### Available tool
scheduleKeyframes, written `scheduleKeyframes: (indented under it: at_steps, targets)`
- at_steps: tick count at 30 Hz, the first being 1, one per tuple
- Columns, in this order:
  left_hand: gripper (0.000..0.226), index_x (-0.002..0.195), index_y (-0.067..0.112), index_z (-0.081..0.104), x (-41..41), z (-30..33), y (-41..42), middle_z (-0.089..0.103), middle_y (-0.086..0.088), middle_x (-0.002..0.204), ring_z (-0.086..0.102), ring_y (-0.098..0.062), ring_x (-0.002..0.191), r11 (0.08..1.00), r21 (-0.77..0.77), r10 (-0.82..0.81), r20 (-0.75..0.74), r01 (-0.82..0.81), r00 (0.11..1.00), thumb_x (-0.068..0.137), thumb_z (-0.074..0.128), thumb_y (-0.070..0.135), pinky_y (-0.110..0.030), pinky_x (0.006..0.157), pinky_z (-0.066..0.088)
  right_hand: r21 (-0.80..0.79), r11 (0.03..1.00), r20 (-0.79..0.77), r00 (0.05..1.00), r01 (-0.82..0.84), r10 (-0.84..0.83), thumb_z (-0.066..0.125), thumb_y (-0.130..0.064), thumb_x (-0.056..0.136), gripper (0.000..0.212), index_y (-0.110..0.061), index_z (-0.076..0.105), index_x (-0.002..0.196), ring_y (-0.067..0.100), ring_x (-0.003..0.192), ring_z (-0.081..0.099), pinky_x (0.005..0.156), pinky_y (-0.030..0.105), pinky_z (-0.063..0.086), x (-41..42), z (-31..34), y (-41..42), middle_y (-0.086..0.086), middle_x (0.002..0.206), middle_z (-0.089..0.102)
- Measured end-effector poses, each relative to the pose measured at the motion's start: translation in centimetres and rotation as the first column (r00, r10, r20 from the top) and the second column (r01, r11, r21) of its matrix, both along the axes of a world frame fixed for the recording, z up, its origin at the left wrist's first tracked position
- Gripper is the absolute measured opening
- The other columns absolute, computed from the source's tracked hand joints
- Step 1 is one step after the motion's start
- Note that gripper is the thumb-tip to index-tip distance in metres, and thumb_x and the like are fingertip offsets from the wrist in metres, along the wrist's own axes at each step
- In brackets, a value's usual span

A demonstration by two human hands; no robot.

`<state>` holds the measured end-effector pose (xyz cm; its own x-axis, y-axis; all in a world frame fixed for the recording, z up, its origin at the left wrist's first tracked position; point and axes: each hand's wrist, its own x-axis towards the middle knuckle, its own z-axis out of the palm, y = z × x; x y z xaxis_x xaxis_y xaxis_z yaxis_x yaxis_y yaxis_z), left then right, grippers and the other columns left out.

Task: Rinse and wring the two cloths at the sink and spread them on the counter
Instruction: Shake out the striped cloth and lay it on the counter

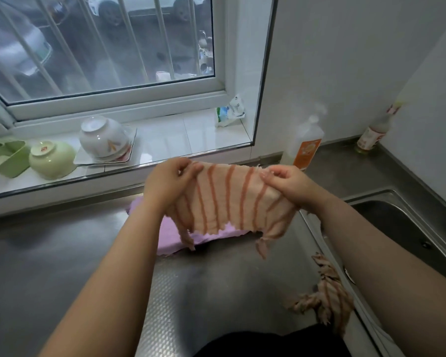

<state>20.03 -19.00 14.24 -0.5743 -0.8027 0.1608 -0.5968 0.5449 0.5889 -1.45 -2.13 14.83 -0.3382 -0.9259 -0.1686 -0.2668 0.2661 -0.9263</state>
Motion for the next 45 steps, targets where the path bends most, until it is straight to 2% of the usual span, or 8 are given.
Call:
scheduleKeyframes:
  at_steps: [5, 8, 11, 18, 28, 33, 38, 45]
  targets:
    - [0.038, 0.062, 0.014, 0.047, 2.0, -1.2, 0.5, 0.041, 0.005, 0.061, 0.034, -0.010, 0.058, 0.912, -0.356, 0.080, -0.331, -0.203, 0.940, 0.093, 0.057, 0.033, -0.025, 0.053, 0.023, -0.475, 0.879, -0.390, 0.884, 0.046, -0.257, 0.060, -0.026, 0.094, 0.017, -0.014, 0.071, 0.087, 0.003, 0.070, 0.058, 0.067, 0.020, 0.045, 2.7, 0.2, -1.6, -0.010, 0.074, 0.064]
    - [0.038, 0.064, 0.009, 0.054, 2.8, -1.7, -0.2, 0.054, 0.000, 0.049, 0.057, -0.019, 0.052, 0.981, 0.194, 0.065, -0.238, -0.019, 0.969, 0.094, 0.060, 0.031, -0.025, 0.050, 0.044, -0.065, 0.989, -0.474, 0.876, -0.135, 0.088, 0.061, -0.030, 0.093, 0.028, -0.029, 0.059, 0.066, 0.006, 0.058, 0.048, 0.060, 0.029, 0.037, 3.0, -0.5, -3.1, -0.010, 0.059, 0.054]
    - [0.030, 0.087, 0.004, 0.066, 5.0, -1.4, -1.6, 0.061, -0.017, 0.061, 0.061, -0.031, 0.053, 0.777, 0.624, 0.004, -0.144, 0.088, 0.990, 0.092, 0.063, 0.034, -0.025, 0.044, 0.043, 0.149, 0.965, -0.397, 0.881, -0.215, 0.257, 0.062, -0.027, 0.092, 0.028, -0.022, 0.059, 0.064, 0.005, 0.057, 0.043, 0.059, 0.026, 0.035, 2.2, -0.7, -4.1, -0.009, 0.058, 0.049]
    - [0.024, 0.078, 0.024, 0.074, 6.7, -0.8, -6.6, 0.062, 0.005, 0.072, 0.052, -0.007, 0.066, 0.732, 0.662, -0.047, -0.185, 0.159, 0.982, 0.070, 0.080, 0.046, -0.022, 0.058, 0.040, 0.317, 0.910, -0.237, 0.907, -0.268, 0.349, 0.059, -0.044, 0.092, 0.028, -0.027, 0.064, 0.070, 0.008, 0.066, 0.056, 0.063, 0.026, 0.045, -0.1, 0.0, -7.9, -0.008, 0.068, 0.059]
    - [0.005, 0.080, 0.034, 0.070, 5.0, -0.8, -11.8, 0.053, 0.005, 0.067, 0.053, -0.015, 0.059, 0.946, 0.323, 0.138, -0.302, -0.035, 0.943, 0.085, 0.070, 0.036, -0.034, 0.063, 0.048, -0.024, 0.985, -0.735, 0.671, -0.171, 0.099, 0.046, -0.039, 0.099, 0.035, -0.011, 0.066, 0.095, 0.023, 0.076, 0.053, 0.064, 0.030, 0.037, -0.1, -1.7, -13.6, 0.003, 0.089, 0.053]
    - [0.014, 0.095, 0.033, 0.073, 6.8, -7.8, -9.1, 0.058, 0.007, 0.087, 0.055, -0.014, 0.078, 0.992, 0.060, 0.110, 0.057, -0.113, 0.992, 0.087, 0.066, 0.042, -0.029, 0.065, 0.038, 0.260, 0.944, -0.769, 0.548, -0.203, 0.330, 0.042, -0.047, 0.097, 0.037, -0.023, 0.065, 0.113, 0.026, 0.094, 0.054, 0.072, 0.033, 0.042, 1.3, -7.5, -12.8, 0.005, 0.108, 0.049]
    - [0.019, 0.101, 0.027, 0.076, 9.8, -16.6, -3.6, 0.062, -0.002, 0.105, 0.059, -0.026, 0.098, 0.982, 0.184, -0.020, 0.289, -0.035, 0.957, 0.088, 0.067, 0.037, -0.032, 0.077, 0.044, 0.553, 0.789, -0.573, 0.566, -0.268, 0.593, 0.039, -0.046, 0.099, 0.039, -0.037, 0.051, 0.136, 0.025, 0.118, 0.048, 0.094, 0.034, 0.041, 4.3, -15.1, -8.6, 0.005, 0.132, 0.043]
    - [0.037, 0.089, 0.034, 0.075, 11.5, -20.1, 0.5, 0.060, 0.003, 0.091, 0.052, -0.026, 0.087, 0.997, -0.057, 0.063, 0.320, -0.047, 0.945, 0.080, 0.045, 0.054, -0.037, 0.073, 0.044, 0.385, 0.885, -0.712, 0.526, -0.261, 0.464, 0.039, -0.050, 0.092, 0.042, -0.033, 0.067, 0.119, 0.033, 0.099, 0.056, 0.083, 0.038, 0.046, 5.5, -18.6, -4.5, 0.007, 0.107, 0.059]
